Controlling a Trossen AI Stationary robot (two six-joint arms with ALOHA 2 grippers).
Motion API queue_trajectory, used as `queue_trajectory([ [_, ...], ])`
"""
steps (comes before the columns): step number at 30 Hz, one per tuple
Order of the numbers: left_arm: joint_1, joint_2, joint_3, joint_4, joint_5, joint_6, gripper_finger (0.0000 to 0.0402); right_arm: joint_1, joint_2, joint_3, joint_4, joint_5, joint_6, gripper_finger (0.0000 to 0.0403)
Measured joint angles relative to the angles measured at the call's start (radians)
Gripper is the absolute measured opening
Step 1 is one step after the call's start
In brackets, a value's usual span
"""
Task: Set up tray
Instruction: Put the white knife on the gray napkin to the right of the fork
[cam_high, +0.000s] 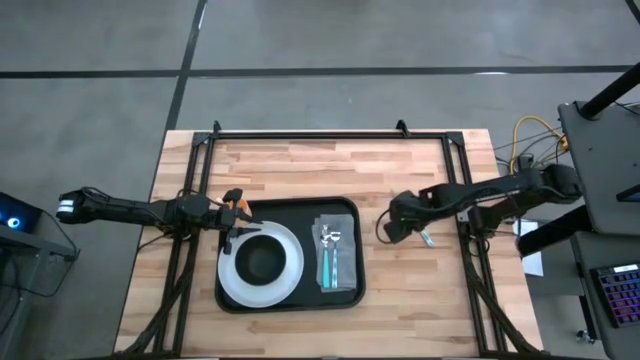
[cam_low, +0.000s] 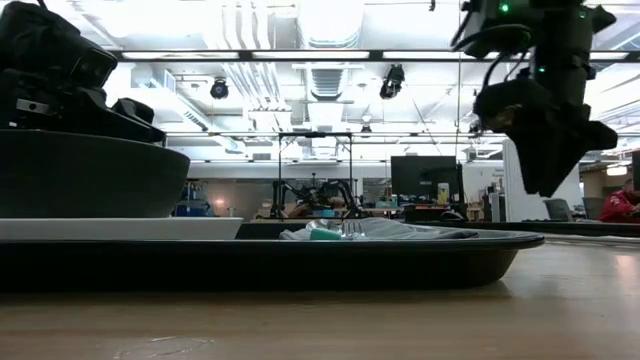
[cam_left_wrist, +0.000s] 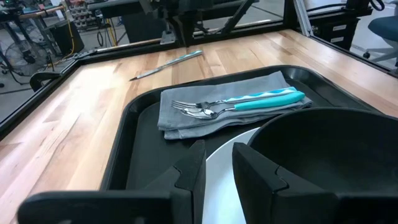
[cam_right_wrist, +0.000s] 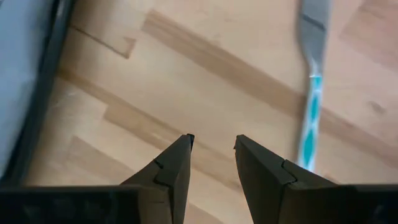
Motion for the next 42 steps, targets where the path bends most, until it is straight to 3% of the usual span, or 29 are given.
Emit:
queue_trajectory([
  [8, 0.000, 0.000, 0.000, 0.000, 0.000, 0.000, 0.0062, -0.097, -0.088, -0.085, -0.076, 0.000, -0.114, 0.0116],
  [18, 0.000, 0.000, 0.000, 0.000, 0.000, 0.000, 0.0062, -0.186, -0.091, -0.153, -0.066, -0.027, -0.276, 0.0116],
  [28, 0.000, 0.000, 0.000, 0.000, 0.000, 0.000, 0.0062, -0.191, -0.090, -0.252, 0.065, -0.041, -0.309, 0.0116],
  [42, 0.000, 0.000, 0.000, 0.000, 0.000, 0.000, 0.0062, -0.191, -0.090, -0.281, 0.067, -0.055, -0.281, 0.0108],
])
